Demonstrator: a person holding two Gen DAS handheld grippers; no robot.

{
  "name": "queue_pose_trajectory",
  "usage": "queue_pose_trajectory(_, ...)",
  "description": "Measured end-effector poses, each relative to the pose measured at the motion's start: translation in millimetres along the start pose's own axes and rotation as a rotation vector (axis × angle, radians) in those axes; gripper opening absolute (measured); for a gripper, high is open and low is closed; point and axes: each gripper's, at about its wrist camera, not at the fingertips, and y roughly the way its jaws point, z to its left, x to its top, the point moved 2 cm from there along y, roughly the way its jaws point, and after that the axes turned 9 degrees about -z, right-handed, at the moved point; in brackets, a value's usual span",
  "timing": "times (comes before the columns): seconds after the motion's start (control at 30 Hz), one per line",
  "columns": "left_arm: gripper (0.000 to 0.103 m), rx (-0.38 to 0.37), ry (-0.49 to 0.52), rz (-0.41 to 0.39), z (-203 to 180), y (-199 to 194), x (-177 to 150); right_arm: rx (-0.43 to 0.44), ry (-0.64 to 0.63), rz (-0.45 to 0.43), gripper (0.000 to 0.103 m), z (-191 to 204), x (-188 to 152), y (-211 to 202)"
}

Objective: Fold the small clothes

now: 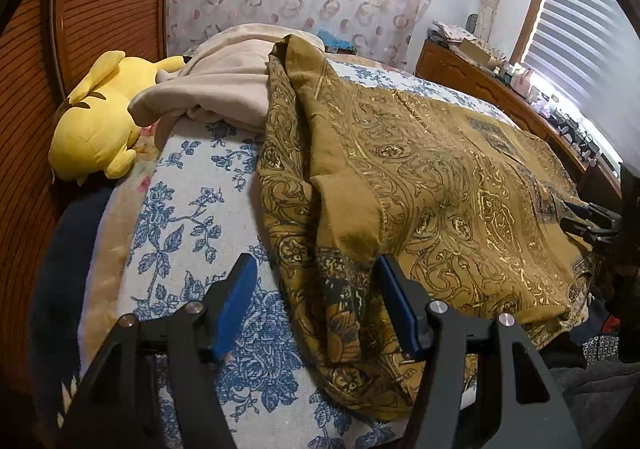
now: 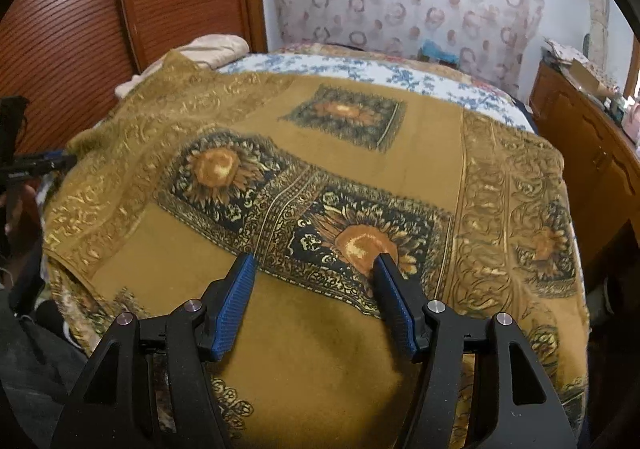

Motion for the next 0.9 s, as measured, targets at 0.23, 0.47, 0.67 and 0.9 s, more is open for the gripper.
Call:
queue_pose_trajectory(0.23,0.062,-0.003,-0.012,-0.014,1,0,-1,-0.038,-0.031,-0.037,0.069,5,-9,0)
queue_pose_trajectory(0.47,0.043,-0.041,-0.054,-0.024,3,-1,-2,-0.037,-0.025,-0.045,0.069,4,-10,-1)
queue_pose_trajectory(0.67,0.007,-0.099,-0.078,-0.023,-6,-4,-1,-0.035,-0.025,-0.05,0.069,4,-10,-2)
queue_pose_trajectory(0.9,0.003,-0.135,-0.035,-0.107,-33,-29,22,-0.034,-0.028,-0.039,0.069,4,-10,-2)
